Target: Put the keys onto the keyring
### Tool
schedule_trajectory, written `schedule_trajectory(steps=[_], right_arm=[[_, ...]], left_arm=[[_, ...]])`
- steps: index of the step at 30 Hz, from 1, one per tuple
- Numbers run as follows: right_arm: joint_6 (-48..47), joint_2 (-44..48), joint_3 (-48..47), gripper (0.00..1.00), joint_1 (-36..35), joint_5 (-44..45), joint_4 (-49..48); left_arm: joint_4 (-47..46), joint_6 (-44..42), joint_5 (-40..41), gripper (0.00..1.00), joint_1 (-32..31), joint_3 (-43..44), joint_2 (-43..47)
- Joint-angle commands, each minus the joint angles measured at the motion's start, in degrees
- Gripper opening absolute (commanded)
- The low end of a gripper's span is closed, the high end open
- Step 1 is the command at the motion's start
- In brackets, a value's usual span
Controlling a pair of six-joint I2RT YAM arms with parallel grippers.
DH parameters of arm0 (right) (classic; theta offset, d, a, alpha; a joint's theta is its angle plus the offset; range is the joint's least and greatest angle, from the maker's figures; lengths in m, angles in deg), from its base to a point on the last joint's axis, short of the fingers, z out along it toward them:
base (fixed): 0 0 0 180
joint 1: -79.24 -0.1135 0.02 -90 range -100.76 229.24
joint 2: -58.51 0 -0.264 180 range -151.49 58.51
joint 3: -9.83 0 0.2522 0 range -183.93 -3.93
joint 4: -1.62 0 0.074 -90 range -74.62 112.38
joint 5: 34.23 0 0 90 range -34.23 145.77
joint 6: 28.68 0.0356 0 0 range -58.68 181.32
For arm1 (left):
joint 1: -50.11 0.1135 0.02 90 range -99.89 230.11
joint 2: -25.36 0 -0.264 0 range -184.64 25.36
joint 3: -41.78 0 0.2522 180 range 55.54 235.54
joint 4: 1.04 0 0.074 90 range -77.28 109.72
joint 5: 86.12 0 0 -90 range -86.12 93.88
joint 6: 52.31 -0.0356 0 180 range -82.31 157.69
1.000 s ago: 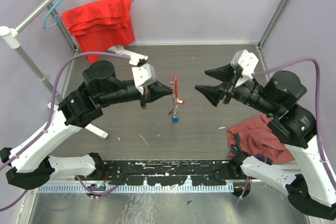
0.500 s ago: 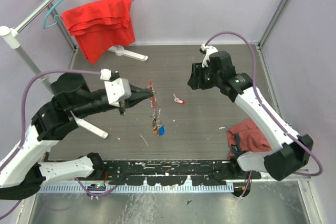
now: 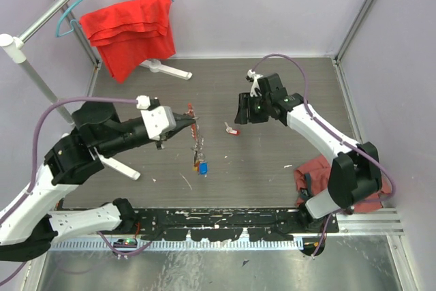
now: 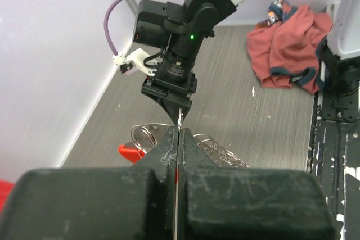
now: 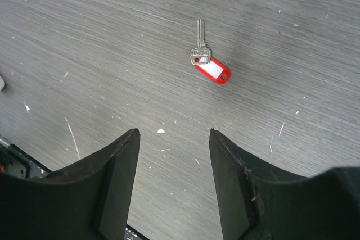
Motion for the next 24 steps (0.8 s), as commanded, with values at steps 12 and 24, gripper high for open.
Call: schedule_trajectory(steps=[12, 24], right_arm=[[-5.5, -12.4, -5.9, 0.48, 0.0, -4.1, -3.9], [-30.0, -25.7, -15.3, 0.49, -1.4, -6.3, -0.6]], left_arm=[[-4.2, -1.1, 10.1, 0.0, -0.1, -6.2, 0.2], [-2.7, -13.7, 2.0, 0.0, -0.2, -10.6, 2.5]])
